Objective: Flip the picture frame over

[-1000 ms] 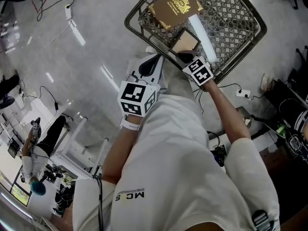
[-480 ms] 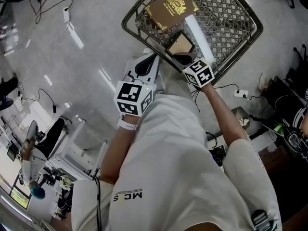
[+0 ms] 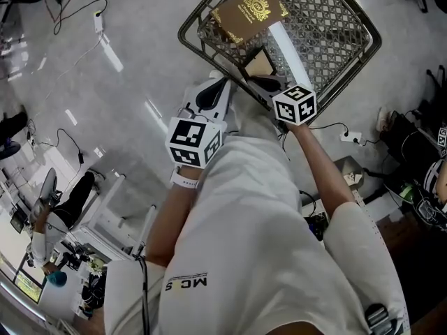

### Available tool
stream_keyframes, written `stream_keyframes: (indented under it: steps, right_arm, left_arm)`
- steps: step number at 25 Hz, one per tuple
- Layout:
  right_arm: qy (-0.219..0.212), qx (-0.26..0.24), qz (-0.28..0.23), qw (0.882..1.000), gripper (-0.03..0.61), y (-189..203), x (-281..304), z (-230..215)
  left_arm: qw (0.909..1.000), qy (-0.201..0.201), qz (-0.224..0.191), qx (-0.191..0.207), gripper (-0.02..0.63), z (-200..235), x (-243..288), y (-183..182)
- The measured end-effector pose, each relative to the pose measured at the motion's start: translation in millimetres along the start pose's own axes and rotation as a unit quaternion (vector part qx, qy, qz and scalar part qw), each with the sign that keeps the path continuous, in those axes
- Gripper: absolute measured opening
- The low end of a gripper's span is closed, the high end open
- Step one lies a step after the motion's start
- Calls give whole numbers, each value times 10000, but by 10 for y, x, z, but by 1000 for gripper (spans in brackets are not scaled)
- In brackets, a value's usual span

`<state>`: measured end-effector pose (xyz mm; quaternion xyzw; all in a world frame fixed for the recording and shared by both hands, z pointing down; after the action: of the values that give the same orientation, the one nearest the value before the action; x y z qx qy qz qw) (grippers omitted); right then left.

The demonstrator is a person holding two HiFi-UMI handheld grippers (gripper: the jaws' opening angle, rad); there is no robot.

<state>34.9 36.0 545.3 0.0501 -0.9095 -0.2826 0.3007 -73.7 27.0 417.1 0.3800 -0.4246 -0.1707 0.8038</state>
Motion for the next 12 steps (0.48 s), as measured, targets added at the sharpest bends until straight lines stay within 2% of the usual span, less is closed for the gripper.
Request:
stream_keyframes:
  steps: [6, 12]
  right_arm:
    - [-254, 452, -267, 9983, 55, -90, -34, 27]
    - [-603, 1144, -657, 9894, 54, -181, -64, -16]
  left_arm:
    - [10000, -25, -19, -15, 25, -31, -23, 10]
    - [10000, -38, -14, -27, 25, -36, -31, 40]
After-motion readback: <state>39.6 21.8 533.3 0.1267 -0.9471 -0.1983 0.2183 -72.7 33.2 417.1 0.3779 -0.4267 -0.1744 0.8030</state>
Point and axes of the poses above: the fingertips, and each gripper's own axes: x forward along the fingers, z to its left, y out of its underside, the point moved 4 cm from there along -x, backward along the fingers, and after that the axes turned 1 degree about x, right-handed, at the moved point
